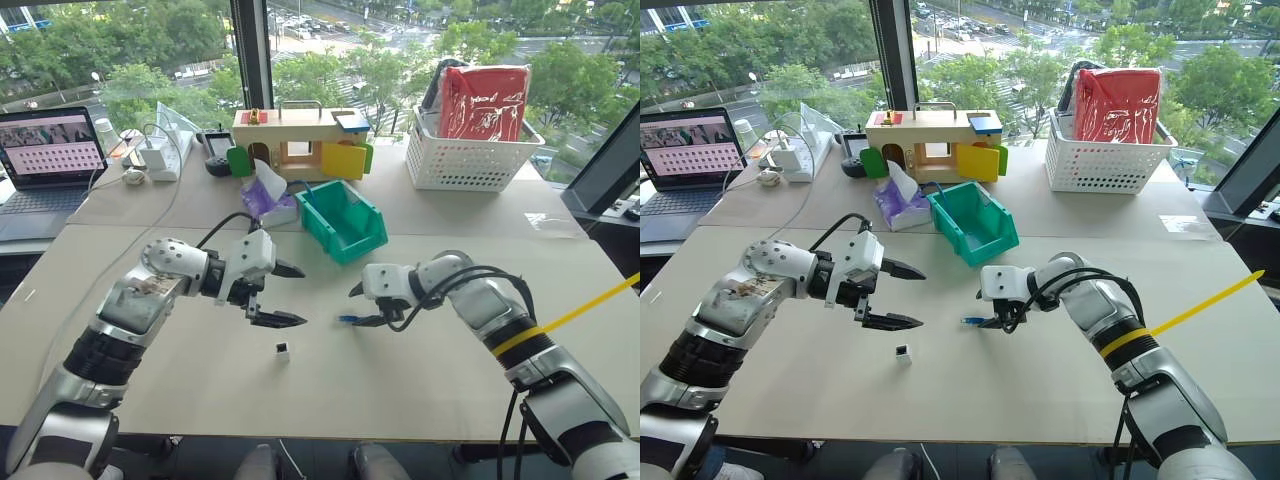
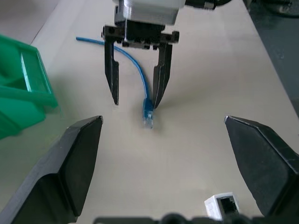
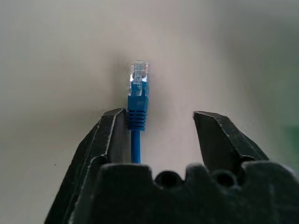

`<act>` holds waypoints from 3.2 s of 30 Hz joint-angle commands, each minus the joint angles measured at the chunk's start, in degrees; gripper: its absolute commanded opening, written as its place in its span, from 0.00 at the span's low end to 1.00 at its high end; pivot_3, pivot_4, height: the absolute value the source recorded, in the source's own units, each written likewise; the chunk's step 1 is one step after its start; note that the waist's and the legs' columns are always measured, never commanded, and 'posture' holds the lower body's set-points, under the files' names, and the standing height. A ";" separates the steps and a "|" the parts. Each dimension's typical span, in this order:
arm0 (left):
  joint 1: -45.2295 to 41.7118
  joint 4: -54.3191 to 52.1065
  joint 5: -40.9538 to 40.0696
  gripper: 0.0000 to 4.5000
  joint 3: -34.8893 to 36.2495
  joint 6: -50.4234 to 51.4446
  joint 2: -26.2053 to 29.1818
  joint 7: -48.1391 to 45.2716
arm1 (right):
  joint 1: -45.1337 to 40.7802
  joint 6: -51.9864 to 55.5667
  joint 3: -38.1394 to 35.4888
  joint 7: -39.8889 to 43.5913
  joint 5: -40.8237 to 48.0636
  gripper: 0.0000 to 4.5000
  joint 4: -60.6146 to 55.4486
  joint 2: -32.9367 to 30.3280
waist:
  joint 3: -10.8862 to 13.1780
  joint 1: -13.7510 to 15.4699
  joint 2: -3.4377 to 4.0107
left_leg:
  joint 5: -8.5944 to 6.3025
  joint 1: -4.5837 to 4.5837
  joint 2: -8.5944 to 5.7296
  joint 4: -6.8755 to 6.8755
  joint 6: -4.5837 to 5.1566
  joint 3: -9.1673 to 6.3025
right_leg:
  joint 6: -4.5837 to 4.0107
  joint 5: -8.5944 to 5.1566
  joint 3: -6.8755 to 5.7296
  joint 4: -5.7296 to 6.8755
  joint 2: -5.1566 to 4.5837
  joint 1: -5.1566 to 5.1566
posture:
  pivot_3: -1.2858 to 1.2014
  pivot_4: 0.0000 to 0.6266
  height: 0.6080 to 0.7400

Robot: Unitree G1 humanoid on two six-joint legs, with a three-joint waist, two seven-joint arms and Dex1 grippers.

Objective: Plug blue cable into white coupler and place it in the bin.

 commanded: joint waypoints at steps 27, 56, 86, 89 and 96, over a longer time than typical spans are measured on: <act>-10.84 42.15 17.96 1.00 -7.31 -26.52 -23.96 0.38 | 31.75 38.11 -35.00 -16.86 10.79 0.98 -39.51 -18.17 | -0.01 1.20 0.01 | 0.00 0.00 -0.08 0.17 0.02 -0.01 | 0.27 -0.13 0.05 0.03 -0.02 0.08 | 0.52 0.24 0.81; -9.78 33.44 12.05 0.02 0.14 -13.70 -29.96 2.70 | 31.48 81.61 -53.78 -32.69 39.89 1.00 -53.46 6.73 | -0.03 1.31 0.00 | 0.00 -0.10 -0.08 0.35 0.02 -0.15 | 0.26 -0.09 -0.01 0.08 -0.01 0.14 | 0.52 0.24 0.81; -11.88 23.62 13.75 0.02 -2.69 -9.24 -29.38 5.15 | 9.43 90.56 -78.31 -68.83 70.64 1.00 -40.99 27.03 | -0.08 -0.32 0.15 | 0.00 -0.11 -0.07 0.32 0.02 -0.17 | 0.12 0.00 -0.01 0.12 -0.01 0.09 | 0.52 0.24 0.81; -11.70 23.52 15.07 0.02 -3.77 -10.62 -28.72 5.24 | 14.22 90.56 -75.21 -69.36 79.33 1.00 -40.89 19.63 | -0.09 -0.04 0.18 | 0.00 -0.10 -0.07 0.28 0.02 -0.17 | 0.12 -0.01 -0.02 0.09 -0.01 0.10 | 0.52 0.24 0.81; -11.59 21.88 15.42 0.02 -3.69 -8.98 -28.39 7.43 | 31.23 79.50 -63.97 -73.84 104.46 1.00 -44.40 4.63 | -0.12 -0.08 0.25 | -0.04 -0.23 -0.14 0.10 0.09 -0.18 | 0.18 -0.05 0.06 -0.09 -0.08 0.10 | 0.52 0.24 0.81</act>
